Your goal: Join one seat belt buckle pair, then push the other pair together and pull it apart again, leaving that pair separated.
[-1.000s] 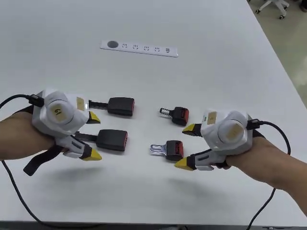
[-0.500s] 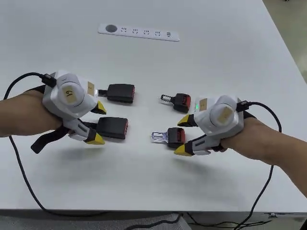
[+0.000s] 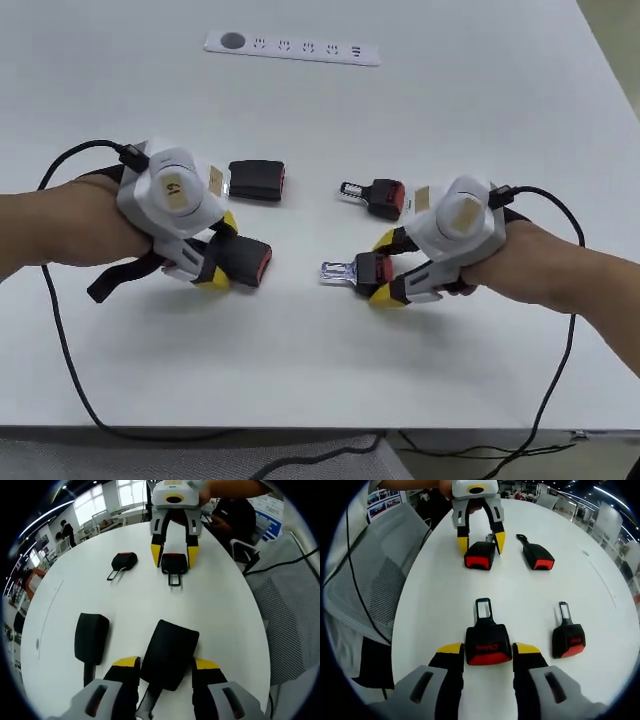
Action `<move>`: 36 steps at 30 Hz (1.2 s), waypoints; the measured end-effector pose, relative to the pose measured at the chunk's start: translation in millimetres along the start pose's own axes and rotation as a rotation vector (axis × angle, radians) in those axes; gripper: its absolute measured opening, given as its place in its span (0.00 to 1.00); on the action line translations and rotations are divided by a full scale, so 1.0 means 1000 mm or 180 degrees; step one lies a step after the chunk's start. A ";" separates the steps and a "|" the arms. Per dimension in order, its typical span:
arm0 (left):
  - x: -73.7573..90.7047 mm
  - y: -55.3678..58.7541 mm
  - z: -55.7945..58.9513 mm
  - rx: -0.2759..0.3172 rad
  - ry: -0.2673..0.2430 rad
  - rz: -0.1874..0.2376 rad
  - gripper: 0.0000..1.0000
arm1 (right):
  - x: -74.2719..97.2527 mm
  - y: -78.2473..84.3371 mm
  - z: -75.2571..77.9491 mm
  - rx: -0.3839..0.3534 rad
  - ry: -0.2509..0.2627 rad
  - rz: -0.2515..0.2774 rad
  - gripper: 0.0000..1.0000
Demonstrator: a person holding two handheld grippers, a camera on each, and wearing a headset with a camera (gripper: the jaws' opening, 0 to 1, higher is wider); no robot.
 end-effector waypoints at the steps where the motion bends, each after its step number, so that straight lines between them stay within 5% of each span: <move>1: 0.000 -0.001 0.000 -0.0044 0.0013 -0.0002 0.41 | 0.000 0.000 0.000 0.0029 0.0013 -0.0011 0.35; 14: 0.001 0.004 0.003 0.0198 -0.0048 -0.0133 0.36 | -0.001 -0.001 -0.001 0.0042 0.0040 -0.0036 0.34; 36: 0.001 0.005 0.004 0.0244 -0.0148 0.0058 0.34 | -0.006 -0.011 -0.005 -0.0075 0.0117 0.0000 0.34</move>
Point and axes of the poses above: the centre of the closed fingertips' face, and the gripper's own axes: x roughly backward along the fingers, z roughly to its right, y roughly out of its underside, the point moved 1 cm from there along x, roughly backward along the fingers, and after that the axes turned 6 degrees about -x, right-handed, at the moved point
